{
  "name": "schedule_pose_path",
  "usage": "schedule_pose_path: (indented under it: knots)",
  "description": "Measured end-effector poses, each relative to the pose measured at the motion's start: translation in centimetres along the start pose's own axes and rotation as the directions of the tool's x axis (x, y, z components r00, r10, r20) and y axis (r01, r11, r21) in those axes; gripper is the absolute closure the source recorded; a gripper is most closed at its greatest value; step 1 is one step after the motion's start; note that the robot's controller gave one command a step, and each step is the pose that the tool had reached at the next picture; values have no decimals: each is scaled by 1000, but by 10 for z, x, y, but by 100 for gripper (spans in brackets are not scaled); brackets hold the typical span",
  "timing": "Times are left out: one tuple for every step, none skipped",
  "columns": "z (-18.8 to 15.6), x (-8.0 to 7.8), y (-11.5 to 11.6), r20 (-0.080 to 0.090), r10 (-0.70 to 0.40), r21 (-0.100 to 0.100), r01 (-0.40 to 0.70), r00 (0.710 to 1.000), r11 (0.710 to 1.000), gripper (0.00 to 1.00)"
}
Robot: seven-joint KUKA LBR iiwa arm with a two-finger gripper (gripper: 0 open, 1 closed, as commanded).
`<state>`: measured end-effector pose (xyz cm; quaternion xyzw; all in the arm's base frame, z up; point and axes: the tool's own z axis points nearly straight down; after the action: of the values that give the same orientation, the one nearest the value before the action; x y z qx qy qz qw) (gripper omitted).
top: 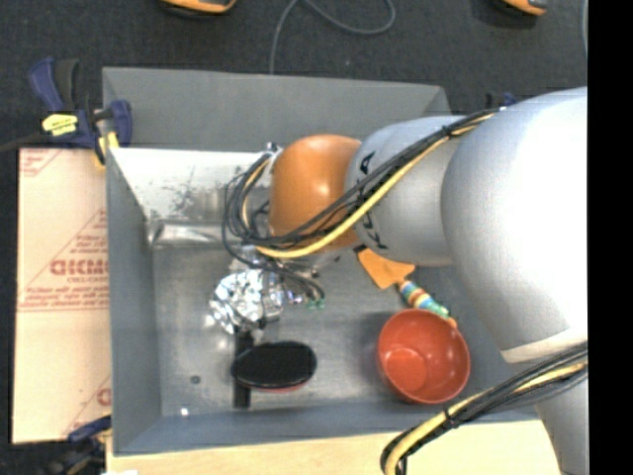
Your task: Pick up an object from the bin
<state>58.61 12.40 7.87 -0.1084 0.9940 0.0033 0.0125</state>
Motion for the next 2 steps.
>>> schedule_pose_path:
  knots:
    - [-33,-42,-8,2,-102,0,102,995,995,100]
    - [-33,-42,-8,2,-101,-1,101,995,995,100]
